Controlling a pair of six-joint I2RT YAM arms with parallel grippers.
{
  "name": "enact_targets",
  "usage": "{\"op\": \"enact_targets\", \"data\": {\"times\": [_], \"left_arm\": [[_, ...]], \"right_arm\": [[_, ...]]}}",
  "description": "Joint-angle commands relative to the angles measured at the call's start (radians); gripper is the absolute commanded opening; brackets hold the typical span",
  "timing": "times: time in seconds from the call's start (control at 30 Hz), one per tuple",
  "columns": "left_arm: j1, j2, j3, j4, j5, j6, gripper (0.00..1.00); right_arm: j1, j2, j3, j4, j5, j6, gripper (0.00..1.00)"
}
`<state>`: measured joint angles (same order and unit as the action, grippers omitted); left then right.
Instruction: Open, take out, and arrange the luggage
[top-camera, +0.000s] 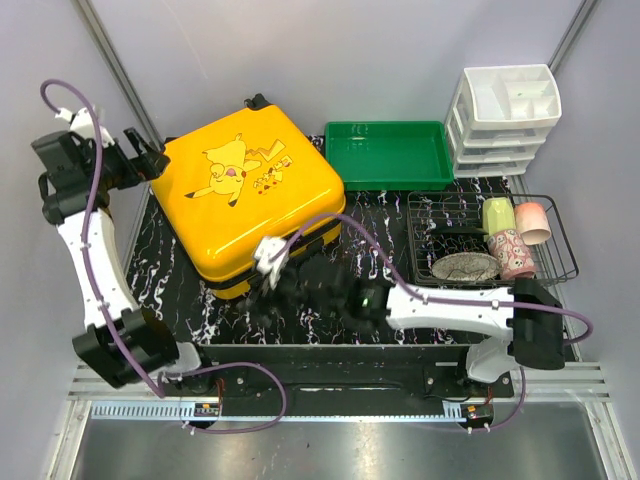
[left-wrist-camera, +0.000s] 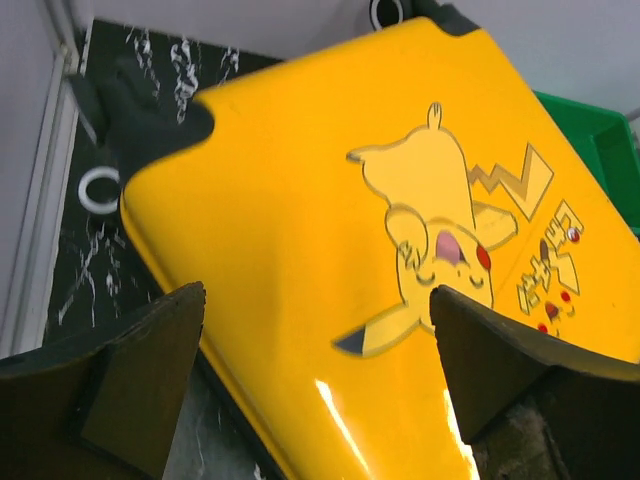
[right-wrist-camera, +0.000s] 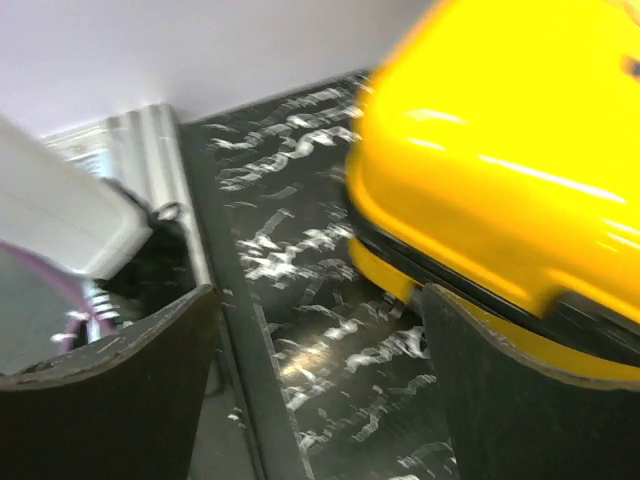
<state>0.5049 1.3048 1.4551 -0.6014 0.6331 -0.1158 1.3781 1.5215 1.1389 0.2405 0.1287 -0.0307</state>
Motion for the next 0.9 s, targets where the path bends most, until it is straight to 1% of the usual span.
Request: {"op": "enact_targets", "data": {"times": [0.0, 0.03, 0.07, 0.13, 0.17, 0.2, 0.23, 0.27, 0.3, 0.33, 0.37, 0.4, 0.43, 0.47, 0.5, 0.53, 0.6, 0.63, 0.7, 0.8, 0.87], "left_arm": [[-0.061, 0.152, 0.125, 0.080, -0.042, 0.050, 0.99], [-0.084, 0.213, 0.172, 0.092, -0.061, 0.050, 0.99], [-0.094, 0.247, 0.197, 0.121, -0.122, 0.042, 0.99], [-0.118, 0.339, 0.267, 0.159, -0.170, 0.033, 0.99], [-0.129, 0.371, 0.295, 0.187, -0.235, 0.028, 0.99], [-0.140, 0.405, 0.327, 0.192, -0.272, 0.033, 0.99], [-0.161, 0.474, 0.396, 0.193, -0.311, 0.039, 0.99], [-0.172, 0.510, 0.430, 0.201, -0.410, 0.042, 0.99], [-0.183, 0.543, 0.462, 0.206, -0.455, 0.047, 0.99], [-0.195, 0.609, 0.522, 0.212, -0.493, 0.056, 0.99], [-0.201, 0.640, 0.553, 0.213, -0.566, 0.070, 0.99], [-0.209, 0.669, 0.600, 0.218, -0.601, 0.079, 0.99], [-0.219, 0.718, 0.619, 0.225, -0.624, 0.097, 0.99], [-0.224, 0.737, 0.629, 0.260, -0.685, 0.110, 0.99], [-0.227, 0.760, 0.630, 0.287, -0.702, 0.140, 0.99], [-0.230, 0.769, 0.628, 0.346, -0.719, 0.152, 0.99], [-0.232, 0.810, 0.639, 0.397, -0.783, 0.183, 0.99], [-0.236, 0.830, 0.652, 0.423, -0.797, 0.198, 0.99], [-0.246, 0.887, 0.697, 0.439, -0.837, 0.273, 0.99], [-0.267, 0.918, 0.693, 0.474, -0.837, 0.402, 0.99], [-0.276, 0.910, 0.660, 0.476, -0.791, 0.480, 0.99]], "right_arm": [[-0.209, -0.046, -0.050, -0.151, -0.188, 0.238, 0.90], [-0.258, -0.056, -0.076, -0.158, -0.193, 0.245, 0.90], [-0.275, -0.082, -0.090, -0.164, -0.189, 0.259, 0.90], [-0.313, -0.115, -0.132, -0.188, -0.181, 0.279, 0.91], [-0.326, -0.144, -0.149, -0.199, -0.179, 0.311, 0.91], [-0.344, -0.159, -0.165, -0.220, -0.178, 0.331, 0.92], [-0.378, -0.171, -0.198, -0.227, -0.178, 0.351, 0.93], [-0.401, -0.188, -0.214, -0.233, -0.175, 0.392, 0.93], [-0.419, -0.190, -0.228, -0.236, -0.173, 0.409, 0.92], [-0.436, -0.193, -0.250, -0.268, -0.169, 0.440, 0.92], [-0.468, -0.192, -0.261, -0.271, -0.163, 0.455, 0.92], [-0.481, -0.190, -0.269, -0.276, -0.159, 0.472, 0.92], [-0.493, -0.187, -0.275, -0.277, -0.158, 0.495, 0.91], [-0.507, -0.178, -0.274, -0.279, -0.149, 0.503, 0.91], [-0.511, -0.172, -0.269, -0.288, -0.146, 0.511, 0.91], [-0.516, -0.153, -0.258, -0.296, -0.138, 0.535, 0.90], [-0.536, -0.130, -0.245, -0.346, -0.088, 0.577, 0.89], [-0.545, -0.118, -0.231, -0.365, -0.071, 0.642, 0.88], [-0.568, -0.084, -0.228, -0.375, -0.081, 0.695, 0.87], [-0.570, -0.034, -0.219, -0.366, -0.081, 0.742, 0.85], [-0.573, -0.003, -0.205, -0.360, -0.052, 0.741, 0.85]]}}
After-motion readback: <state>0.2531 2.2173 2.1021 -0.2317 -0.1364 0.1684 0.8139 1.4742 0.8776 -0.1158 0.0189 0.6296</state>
